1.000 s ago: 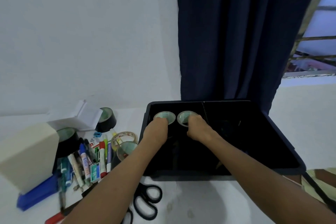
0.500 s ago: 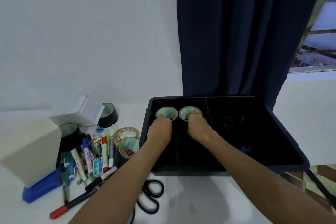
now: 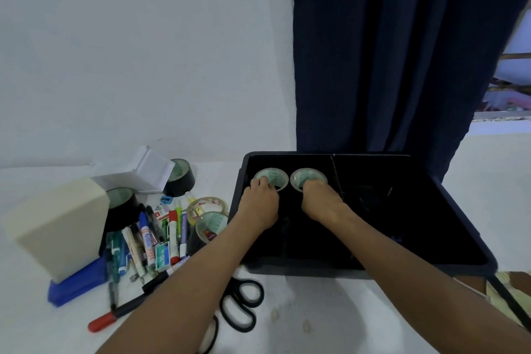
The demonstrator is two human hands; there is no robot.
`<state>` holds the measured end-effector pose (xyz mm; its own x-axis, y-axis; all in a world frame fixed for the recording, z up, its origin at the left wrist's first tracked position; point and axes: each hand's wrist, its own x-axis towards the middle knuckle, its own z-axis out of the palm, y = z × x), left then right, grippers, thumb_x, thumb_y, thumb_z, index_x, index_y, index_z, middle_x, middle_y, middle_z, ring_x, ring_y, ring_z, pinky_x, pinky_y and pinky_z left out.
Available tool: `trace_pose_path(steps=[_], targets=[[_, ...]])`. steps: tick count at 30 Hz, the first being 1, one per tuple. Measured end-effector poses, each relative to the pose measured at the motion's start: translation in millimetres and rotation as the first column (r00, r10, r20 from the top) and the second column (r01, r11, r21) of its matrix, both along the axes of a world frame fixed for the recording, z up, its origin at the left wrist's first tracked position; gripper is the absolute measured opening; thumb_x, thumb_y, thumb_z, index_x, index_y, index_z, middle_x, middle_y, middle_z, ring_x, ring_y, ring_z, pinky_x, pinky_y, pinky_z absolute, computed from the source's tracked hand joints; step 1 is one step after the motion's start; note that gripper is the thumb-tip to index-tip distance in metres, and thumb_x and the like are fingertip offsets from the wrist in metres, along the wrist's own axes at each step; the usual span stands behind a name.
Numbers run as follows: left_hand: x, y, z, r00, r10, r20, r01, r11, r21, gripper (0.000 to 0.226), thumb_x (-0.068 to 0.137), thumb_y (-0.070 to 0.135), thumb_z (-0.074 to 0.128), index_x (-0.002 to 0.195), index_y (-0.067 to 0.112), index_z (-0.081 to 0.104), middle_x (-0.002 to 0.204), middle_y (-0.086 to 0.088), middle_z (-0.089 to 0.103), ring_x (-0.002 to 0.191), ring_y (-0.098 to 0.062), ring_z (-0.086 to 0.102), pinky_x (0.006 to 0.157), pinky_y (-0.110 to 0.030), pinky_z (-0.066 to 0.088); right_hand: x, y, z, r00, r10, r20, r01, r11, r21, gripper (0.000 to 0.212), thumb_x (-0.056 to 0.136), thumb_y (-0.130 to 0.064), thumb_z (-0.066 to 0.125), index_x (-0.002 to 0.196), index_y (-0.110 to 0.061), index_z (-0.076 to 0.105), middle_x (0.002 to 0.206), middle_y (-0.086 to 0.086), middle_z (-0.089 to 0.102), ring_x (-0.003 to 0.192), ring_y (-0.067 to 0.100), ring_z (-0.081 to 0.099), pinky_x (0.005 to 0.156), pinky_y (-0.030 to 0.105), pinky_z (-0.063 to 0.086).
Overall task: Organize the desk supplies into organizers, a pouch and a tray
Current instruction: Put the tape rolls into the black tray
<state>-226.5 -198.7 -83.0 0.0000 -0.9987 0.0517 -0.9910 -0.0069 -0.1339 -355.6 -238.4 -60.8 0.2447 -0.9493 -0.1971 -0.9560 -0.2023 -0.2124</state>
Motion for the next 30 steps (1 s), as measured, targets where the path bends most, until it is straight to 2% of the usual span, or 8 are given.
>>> trace_pose_path(steps=[3, 6, 8, 11, 13, 18, 24, 30], targets=[[12.7, 11.7, 25.2, 0.984, -0.021, -0.177, -0.004, 0.991, -0.136, 0.029, 0.088, 0.01, 0.047, 0.115, 0.003, 0.053, 0.117, -0.013, 0.045, 0.102, -0.028, 0.05, 0.07, -0.033, 0.043, 14.9, 2.5, 16.6, 0.994, 0.107, 0.037, -0.101, 0.986, -0.136, 0.023, 0.091, -0.006, 0.05, 0.112, -0.002, 0.058, 0.115, 0.015, 0.06, 0.103, 0.029, 0.061, 0.07, 0.03, 0.043], [50.2, 24.4, 56.8, 0.973, 0.048, -0.227, -0.105, 0.964, -0.243, 0.022, 0.086, 0.008, 0.045, 0.104, 0.006, 0.058, 0.109, -0.011, 0.05, 0.088, -0.029, 0.057, 0.063, -0.035, 0.042, 46.5, 0.9, 28.4, 0.95, 0.245, 0.194, -0.198, 0.952, -0.232, 0.02, 0.086, -0.004, 0.048, 0.1, -0.004, 0.062, 0.106, 0.013, 0.061, 0.094, 0.029, 0.062, 0.069, 0.03, 0.046], [87.7, 35.1, 71.7, 0.956, 0.176, -0.235, -0.228, 0.951, -0.211, 0.022, 0.086, 0.006, 0.047, 0.104, 0.004, 0.059, 0.112, -0.011, 0.05, 0.087, -0.031, 0.059, 0.065, -0.037, 0.045, 74.5, -2.1, 31.6, 0.897, 0.347, 0.272, -0.284, 0.927, -0.245, 0.02, 0.084, -0.007, 0.047, 0.095, -0.006, 0.064, 0.102, 0.012, 0.064, 0.095, 0.031, 0.063, 0.076, 0.033, 0.053], [141.2, 54.3, 80.6, 0.897, 0.373, -0.235, -0.406, 0.907, -0.109, 0.018, 0.085, 0.007, 0.052, 0.102, 0.004, 0.057, 0.112, -0.012, 0.05, 0.091, -0.032, 0.059, 0.07, -0.034, 0.044, 119.8, -4.0, 35.0, 0.818, 0.489, 0.303, -0.431, 0.87, -0.241, 0.032, 0.089, -0.013, 0.049, 0.118, -0.01, 0.063, 0.121, 0.009, 0.063, 0.113, 0.027, 0.058, 0.096, 0.035, 0.048], [167.4, 66.0, 78.6, 0.847, 0.486, -0.215, -0.501, 0.865, -0.02, 0.018, 0.084, 0.006, 0.054, 0.101, 0.003, 0.055, 0.112, -0.015, 0.051, 0.094, -0.032, 0.06, 0.069, -0.034, 0.044, 149.8, -4.9, 35.0, 0.787, 0.545, 0.289, -0.497, 0.838, -0.226, 0.036, 0.091, -0.016, 0.05, 0.126, -0.011, 0.059, 0.129, 0.009, 0.058, 0.118, 0.025, 0.056, 0.1, 0.035, 0.045], [201.1, 72.7, 54.5, 0.777, 0.596, -0.204, -0.588, 0.802, 0.105, 0.03, 0.085, 0.004, 0.054, 0.114, -0.001, 0.056, 0.113, -0.018, 0.06, 0.1, -0.032, 0.062, 0.074, -0.035, 0.05, 206.1, -18.6, 21.7, 0.787, 0.588, 0.188, -0.569, 0.809, -0.148, 0.03, 0.088, -0.008, 0.05, 0.116, -0.003, 0.063, 0.118, 0.015, 0.063, 0.104, 0.032, 0.062, 0.09, 0.044, 0.052], [211.0, 66.3, 23.4, 0.76, 0.638, -0.127, -0.616, 0.768, 0.172, 0.036, 0.092, 0.007, 0.044, 0.126, -0.005, 0.044, 0.125, -0.022, 0.049, 0.117, -0.033, 0.049, 0.089, -0.037, 0.047, 250.1, -32.3, -9.5, 0.783, 0.62, 0.056, -0.612, 0.783, -0.109, 0.024, 0.085, -0.003, 0.05, 0.106, -0.002, 0.063, 0.107, 0.017, 0.064, 0.095, 0.032, 0.061, 0.071, 0.032, 0.05], [213.5, 69.3, 13.9, 0.698, 0.692, -0.185, -0.672, 0.722, 0.165, 0.026, 0.09, 0.005, 0.049, 0.114, 0.003, 0.058, 0.118, -0.016, 0.059, 0.109, -0.028, 0.058, 0.082, -0.035, 0.05, 265.4, -33.9, -36.3, 0.739, 0.667, 0.094, -0.656, 0.744, -0.122, 0.044, 0.087, -0.001, 0.05, 0.131, -0.007, 0.047, 0.118, 0.021, 0.056, 0.106, 0.034, 0.053, 0.08, 0.035, 0.05]])
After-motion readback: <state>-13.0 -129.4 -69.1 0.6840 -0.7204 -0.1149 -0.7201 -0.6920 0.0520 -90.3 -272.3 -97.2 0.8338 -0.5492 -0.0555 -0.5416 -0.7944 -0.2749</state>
